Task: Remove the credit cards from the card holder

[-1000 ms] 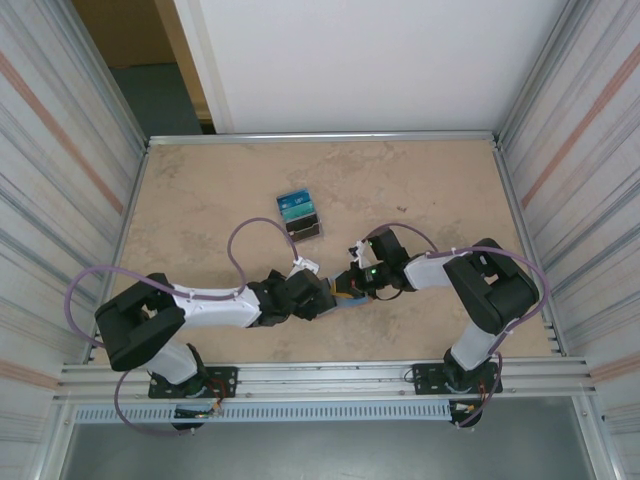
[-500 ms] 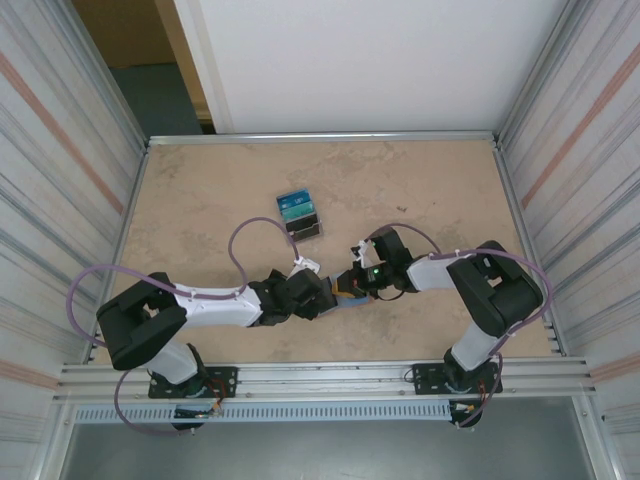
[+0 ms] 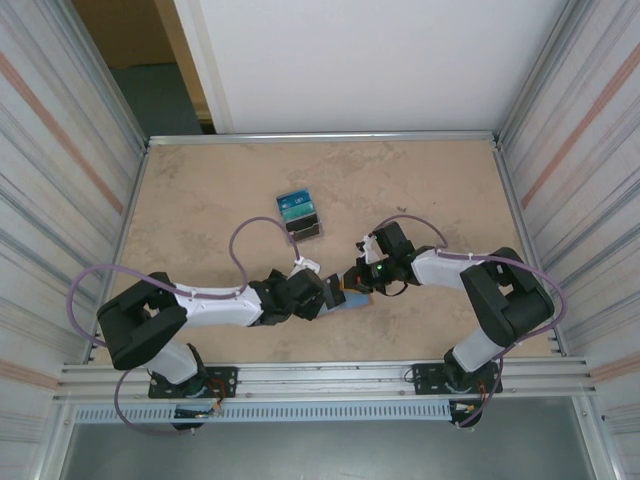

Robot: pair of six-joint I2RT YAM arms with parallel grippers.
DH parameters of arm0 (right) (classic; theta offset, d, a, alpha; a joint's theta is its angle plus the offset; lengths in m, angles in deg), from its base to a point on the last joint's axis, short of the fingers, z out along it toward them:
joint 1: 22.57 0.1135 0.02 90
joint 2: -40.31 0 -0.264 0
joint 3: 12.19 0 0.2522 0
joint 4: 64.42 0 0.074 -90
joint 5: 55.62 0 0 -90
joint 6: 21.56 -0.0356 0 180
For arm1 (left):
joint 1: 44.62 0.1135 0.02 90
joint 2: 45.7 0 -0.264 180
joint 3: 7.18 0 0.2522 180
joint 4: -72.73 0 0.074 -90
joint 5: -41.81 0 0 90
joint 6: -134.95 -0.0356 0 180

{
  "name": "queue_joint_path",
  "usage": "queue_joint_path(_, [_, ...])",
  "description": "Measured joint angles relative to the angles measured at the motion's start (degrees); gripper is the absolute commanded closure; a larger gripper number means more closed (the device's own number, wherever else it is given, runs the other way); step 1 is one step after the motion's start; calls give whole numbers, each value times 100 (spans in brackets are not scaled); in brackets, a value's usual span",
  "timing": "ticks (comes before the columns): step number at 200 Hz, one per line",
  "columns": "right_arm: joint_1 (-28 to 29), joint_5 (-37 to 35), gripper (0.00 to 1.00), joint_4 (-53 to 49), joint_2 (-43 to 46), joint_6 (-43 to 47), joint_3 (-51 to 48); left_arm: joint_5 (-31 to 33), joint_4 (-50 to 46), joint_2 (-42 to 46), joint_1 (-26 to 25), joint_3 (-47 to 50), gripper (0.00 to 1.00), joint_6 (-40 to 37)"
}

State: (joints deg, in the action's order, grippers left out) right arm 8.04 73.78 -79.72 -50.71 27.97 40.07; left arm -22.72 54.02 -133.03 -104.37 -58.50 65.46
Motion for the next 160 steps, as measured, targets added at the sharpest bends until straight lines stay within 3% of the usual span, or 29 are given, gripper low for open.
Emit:
queue_joint_path(105, [28,-212,100,-267,0,179,116,-153,-201,50,0,-459,1,-592])
queue_joint_path(160, [28,-212,100,-267,-2,179,116,-321,72,-492,7,-584,1,-634])
